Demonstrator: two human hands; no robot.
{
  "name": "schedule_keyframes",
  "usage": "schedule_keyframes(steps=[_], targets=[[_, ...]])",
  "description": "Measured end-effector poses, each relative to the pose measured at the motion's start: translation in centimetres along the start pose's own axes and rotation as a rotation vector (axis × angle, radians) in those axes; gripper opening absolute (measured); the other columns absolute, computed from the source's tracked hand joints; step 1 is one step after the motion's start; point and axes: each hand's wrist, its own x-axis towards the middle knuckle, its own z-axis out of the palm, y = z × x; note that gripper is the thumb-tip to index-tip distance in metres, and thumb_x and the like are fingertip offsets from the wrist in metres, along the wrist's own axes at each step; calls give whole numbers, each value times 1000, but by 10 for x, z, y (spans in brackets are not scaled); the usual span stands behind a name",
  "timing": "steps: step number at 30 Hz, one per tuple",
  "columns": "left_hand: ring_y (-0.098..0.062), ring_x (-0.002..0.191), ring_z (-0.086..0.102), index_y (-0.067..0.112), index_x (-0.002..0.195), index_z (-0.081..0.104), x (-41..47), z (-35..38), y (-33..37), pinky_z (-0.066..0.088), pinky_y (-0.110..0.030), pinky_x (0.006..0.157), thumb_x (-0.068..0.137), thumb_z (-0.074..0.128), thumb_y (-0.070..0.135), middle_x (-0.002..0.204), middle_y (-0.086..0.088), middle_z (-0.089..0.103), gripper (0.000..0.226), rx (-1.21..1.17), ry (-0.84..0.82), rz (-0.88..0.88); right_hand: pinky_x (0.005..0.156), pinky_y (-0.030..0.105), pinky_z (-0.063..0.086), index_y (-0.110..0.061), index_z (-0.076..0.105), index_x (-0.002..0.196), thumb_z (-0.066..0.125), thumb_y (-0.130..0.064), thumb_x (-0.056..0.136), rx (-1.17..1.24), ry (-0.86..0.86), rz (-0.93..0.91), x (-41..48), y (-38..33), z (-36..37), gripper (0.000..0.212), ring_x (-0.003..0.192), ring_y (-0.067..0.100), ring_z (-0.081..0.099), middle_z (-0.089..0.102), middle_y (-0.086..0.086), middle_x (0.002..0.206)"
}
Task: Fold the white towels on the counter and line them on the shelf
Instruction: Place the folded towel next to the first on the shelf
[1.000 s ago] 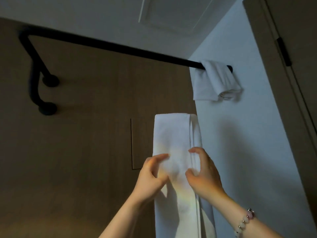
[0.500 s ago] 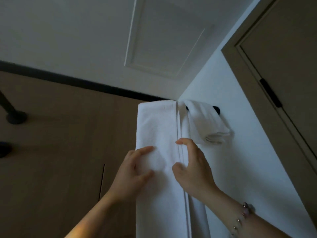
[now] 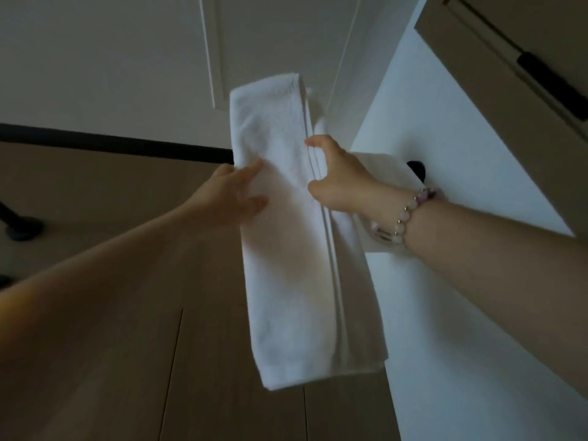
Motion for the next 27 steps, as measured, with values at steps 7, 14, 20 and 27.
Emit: schedule_keyframes(steps=[7, 14, 20, 27], targets=[[-33, 129, 37, 24, 149, 20, 38, -11, 14, 33, -31, 101, 97, 46, 28, 143, -17, 30, 58, 173, 3, -9, 55, 12, 41, -24, 14, 150, 47, -9, 88, -46, -11, 43, 39, 6, -6, 71, 91, 18, 55, 34, 9, 146], [-35, 121, 43, 25, 149, 17, 46, -6, 1, 37, -30, 85, 95, 48, 30, 140, -19, 33, 63, 367, -58, -16, 89, 24, 40, -20, 19, 149, 51, -17, 88, -233, -85, 71, 54, 15, 16, 68, 124, 27, 45, 40, 11, 143], [-35, 116, 47, 21, 151, 4, 54, -12, 10, 38, -30, 78, 94, 51, 35, 142, -21, 30, 75, 468, -71, -6, 79, 26, 40, -18, 18, 148, 47, -18, 90, -233, -79, 67, 58, 13, 17, 65, 110, 26, 50, 44, 12, 138], [-33, 118, 47, 13, 149, 12, 62, -6, 14, 36, -32, 81, 86, 58, 49, 136, -20, 43, 86, 575, -63, -1, 94, 35, 45, -14, 32, 141, 57, -18, 87, -426, 27, -8, 65, 17, 20, 59, 115, 38, 49, 14, 18, 148]])
